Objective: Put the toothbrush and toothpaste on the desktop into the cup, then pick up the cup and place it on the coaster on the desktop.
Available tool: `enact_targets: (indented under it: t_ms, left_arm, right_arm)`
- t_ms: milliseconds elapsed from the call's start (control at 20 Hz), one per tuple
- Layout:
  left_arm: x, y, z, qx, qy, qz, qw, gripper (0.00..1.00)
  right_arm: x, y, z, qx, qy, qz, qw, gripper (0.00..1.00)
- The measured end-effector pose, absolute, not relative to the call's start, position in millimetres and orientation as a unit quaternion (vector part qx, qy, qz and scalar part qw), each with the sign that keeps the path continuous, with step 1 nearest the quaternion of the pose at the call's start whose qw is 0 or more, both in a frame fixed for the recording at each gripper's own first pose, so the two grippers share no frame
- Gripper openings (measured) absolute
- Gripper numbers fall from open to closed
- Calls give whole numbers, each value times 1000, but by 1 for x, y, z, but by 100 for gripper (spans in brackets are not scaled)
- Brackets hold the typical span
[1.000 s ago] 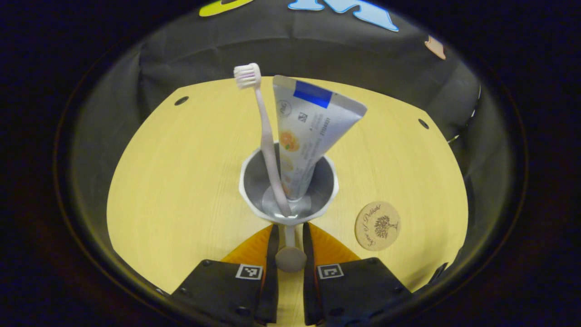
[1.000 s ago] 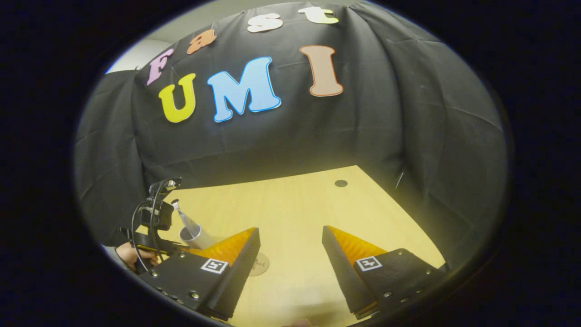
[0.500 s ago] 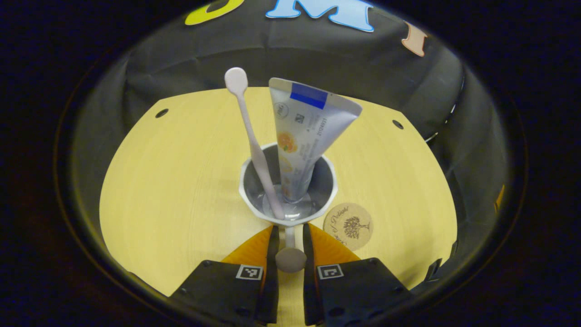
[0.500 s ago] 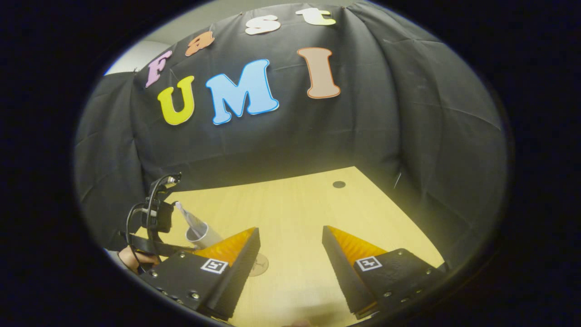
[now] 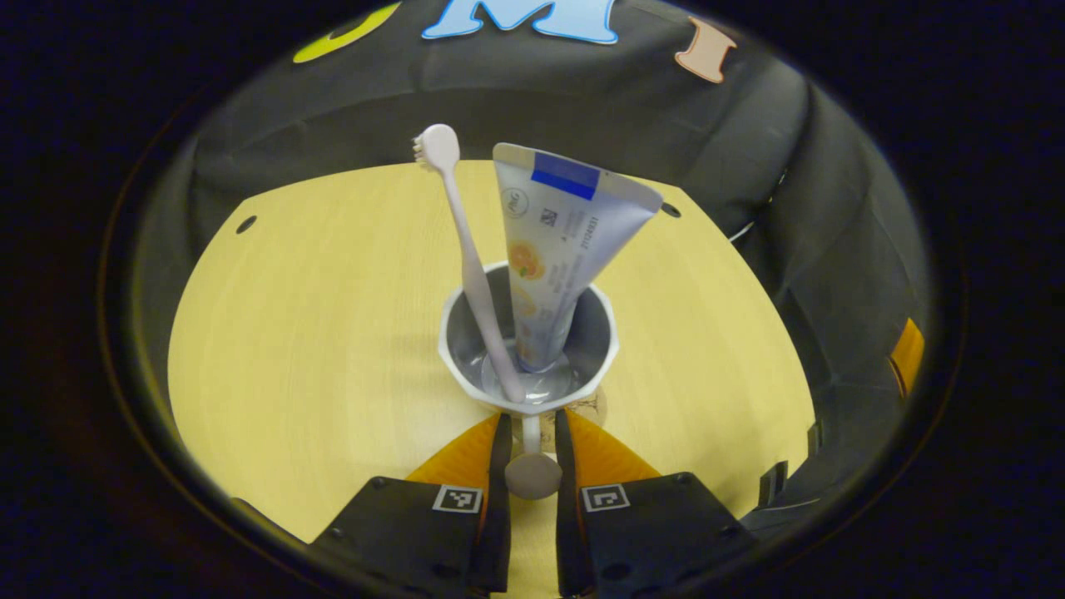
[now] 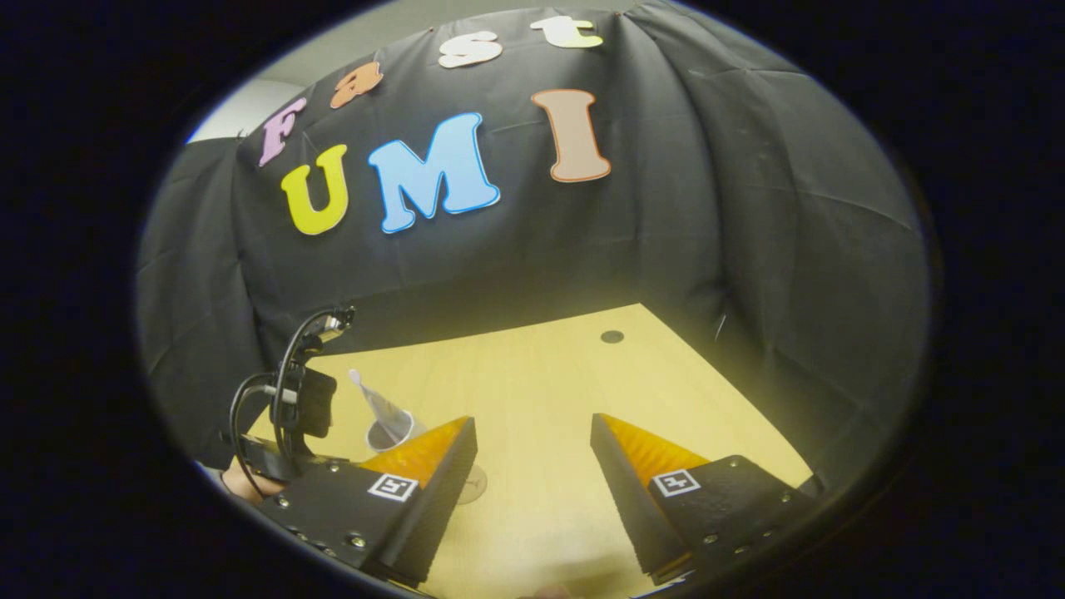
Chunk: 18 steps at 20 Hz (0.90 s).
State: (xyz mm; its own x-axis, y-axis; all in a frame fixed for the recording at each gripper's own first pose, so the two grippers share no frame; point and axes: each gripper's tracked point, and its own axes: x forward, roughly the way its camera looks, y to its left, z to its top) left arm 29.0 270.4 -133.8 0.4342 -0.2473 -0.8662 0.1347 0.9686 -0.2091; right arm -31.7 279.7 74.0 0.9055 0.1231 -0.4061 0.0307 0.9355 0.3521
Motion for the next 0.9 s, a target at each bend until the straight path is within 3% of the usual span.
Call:
enact_targets:
  t_ms: [800,900]
  left_arm:
    - [6,252,-154,-5,547,-111,830,30]
    - [4,250,-156,-5,545,-114,831,34]
  right_arm:
    - [-40,264,69,182,223,22,957,87]
    - [-42,263,69,180,222,28,958,87]
